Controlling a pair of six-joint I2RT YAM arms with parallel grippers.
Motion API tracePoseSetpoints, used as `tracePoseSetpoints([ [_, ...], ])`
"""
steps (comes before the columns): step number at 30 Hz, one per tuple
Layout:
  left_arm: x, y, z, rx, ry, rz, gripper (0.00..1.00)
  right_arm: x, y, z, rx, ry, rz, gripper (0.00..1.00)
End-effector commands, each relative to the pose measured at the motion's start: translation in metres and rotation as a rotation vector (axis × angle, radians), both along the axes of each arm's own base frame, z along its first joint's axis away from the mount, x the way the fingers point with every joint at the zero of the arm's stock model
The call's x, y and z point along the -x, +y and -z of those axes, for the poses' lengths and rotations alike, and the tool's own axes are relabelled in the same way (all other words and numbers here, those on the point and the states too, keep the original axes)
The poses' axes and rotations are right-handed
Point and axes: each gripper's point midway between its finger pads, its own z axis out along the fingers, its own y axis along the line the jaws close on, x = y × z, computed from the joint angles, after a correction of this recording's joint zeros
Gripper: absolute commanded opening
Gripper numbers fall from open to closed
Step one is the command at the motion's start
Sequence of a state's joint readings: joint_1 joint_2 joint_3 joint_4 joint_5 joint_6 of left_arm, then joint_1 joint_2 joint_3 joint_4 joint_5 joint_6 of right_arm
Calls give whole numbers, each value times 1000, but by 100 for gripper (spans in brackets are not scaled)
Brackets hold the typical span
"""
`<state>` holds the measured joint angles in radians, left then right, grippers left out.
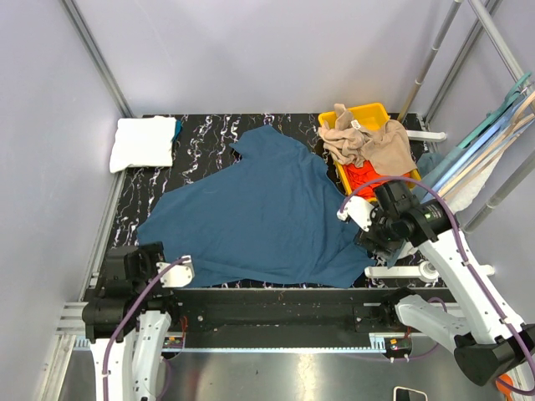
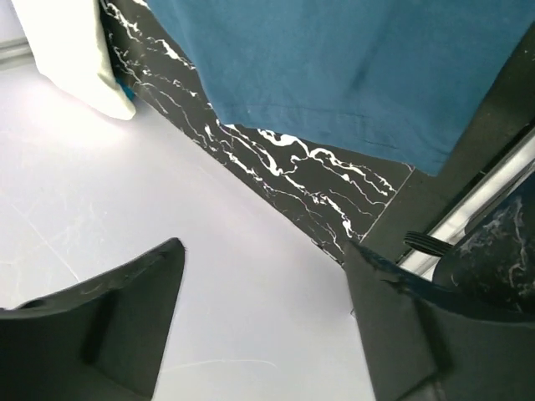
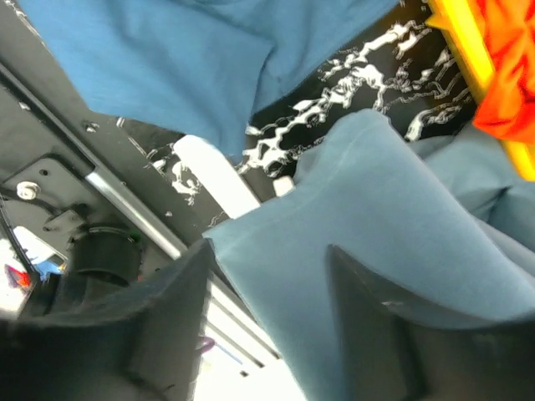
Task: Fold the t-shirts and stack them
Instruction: Flatten the tshirt out
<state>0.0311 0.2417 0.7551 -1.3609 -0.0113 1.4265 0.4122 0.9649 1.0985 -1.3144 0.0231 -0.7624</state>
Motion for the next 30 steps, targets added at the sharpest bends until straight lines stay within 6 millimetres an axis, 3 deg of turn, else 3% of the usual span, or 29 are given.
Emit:
tracePoseSetpoints([
  [1,-1,-6,-16,61,-48,-19,99,6,5,-10,-34,10,-37,81],
  [3,-11,-13,-25,140,-85,-53,99,-1,6,-13,-30,-11,-32,87],
  [6,-47,-21,-64,278,-252,-108,99,-27,7,-23,-27,-109,4,91],
  [10,-98,-21,-84,443,-344,-244,99,-90,22,-45,-79,-301,118,97],
  [11,-114,-18,-76,458,-309,-290,99,-105,26,-39,-74,-295,147,97],
  [15,-168,-18,-59,552,-284,-401,99,-161,50,-58,-152,-384,227,98],
  [18,-196,-14,-43,565,-263,-449,99,-201,78,-72,-255,-435,230,99],
  [21,-220,-7,-28,546,-261,-479,99,-240,99,-70,-300,-438,259,100],
  [22,-225,-5,-24,540,-257,-484,99,-257,107,-57,-309,-432,272,100],
  [25,-238,8,-7,498,-242,-522,99,-291,125,-54,-365,-477,280,100],
  [27,-247,13,4,470,-222,-532,99,-313,139,-34,-380,-455,282,100],
  [28,-249,20,7,458,-223,-546,99,-323,145,-8,-372,-411,294,100],
  [30,-255,27,14,436,-217,-562,99,-340,157,-1,-402,-400,298,100],
])
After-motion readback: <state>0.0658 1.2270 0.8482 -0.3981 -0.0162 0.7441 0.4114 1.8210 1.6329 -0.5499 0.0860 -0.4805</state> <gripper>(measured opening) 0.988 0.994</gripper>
